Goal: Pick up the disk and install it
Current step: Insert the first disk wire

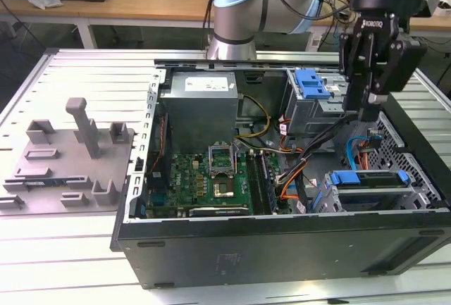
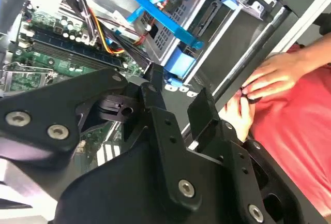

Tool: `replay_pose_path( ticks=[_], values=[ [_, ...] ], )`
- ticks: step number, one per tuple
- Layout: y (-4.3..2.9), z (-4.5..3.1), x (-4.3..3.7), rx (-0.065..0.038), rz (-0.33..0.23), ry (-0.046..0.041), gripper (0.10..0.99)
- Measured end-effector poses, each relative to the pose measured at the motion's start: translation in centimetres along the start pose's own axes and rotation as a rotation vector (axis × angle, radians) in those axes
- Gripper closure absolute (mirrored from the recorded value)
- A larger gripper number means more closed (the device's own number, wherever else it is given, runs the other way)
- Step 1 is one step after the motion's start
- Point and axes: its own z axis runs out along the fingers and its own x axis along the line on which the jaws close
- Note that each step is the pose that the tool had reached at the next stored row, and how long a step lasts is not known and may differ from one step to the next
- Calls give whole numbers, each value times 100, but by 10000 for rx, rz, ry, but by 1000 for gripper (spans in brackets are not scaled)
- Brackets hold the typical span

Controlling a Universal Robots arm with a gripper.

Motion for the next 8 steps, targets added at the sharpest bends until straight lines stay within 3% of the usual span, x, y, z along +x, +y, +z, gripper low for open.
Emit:
replay_pose_path(
  ticks=[1,3,4,8],
  values=[
    [-4,-19,-46,2,-2,19,616],
    [-43,-22,-61,-2,7,99,616],
    [-131,-12,-66,-7,17,170,616],
    [-415,33,-85,-19,13,244,616]
  ],
)
